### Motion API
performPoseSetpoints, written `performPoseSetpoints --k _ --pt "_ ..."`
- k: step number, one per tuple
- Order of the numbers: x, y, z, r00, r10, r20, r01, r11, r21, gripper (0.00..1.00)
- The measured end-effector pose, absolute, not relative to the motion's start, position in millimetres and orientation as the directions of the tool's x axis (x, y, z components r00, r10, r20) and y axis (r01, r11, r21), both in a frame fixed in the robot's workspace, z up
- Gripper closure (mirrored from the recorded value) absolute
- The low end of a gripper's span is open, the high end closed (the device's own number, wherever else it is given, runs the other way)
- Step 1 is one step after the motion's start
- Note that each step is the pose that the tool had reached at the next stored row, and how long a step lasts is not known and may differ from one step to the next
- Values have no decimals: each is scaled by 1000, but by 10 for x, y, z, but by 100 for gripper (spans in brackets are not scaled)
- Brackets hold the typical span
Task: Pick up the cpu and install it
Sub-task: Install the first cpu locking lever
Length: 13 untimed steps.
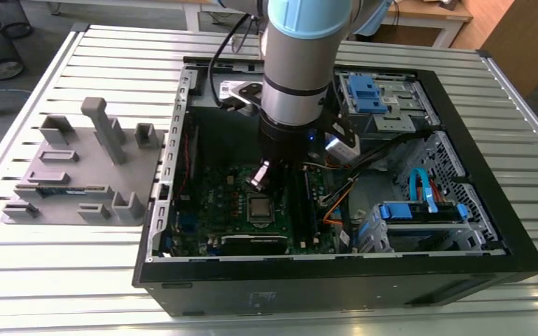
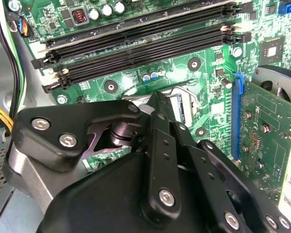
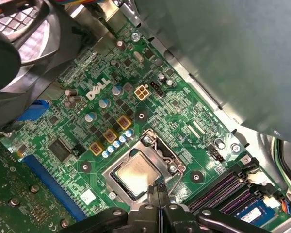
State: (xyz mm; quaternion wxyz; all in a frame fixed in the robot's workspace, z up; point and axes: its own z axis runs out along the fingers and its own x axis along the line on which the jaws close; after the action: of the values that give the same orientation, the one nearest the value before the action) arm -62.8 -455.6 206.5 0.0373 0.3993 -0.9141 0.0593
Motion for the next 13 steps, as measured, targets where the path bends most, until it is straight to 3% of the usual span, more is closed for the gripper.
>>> performPoseSetpoints --k 13 --pt "-625 -4572 2035 -732 -671 117 -680 729 -80 89"
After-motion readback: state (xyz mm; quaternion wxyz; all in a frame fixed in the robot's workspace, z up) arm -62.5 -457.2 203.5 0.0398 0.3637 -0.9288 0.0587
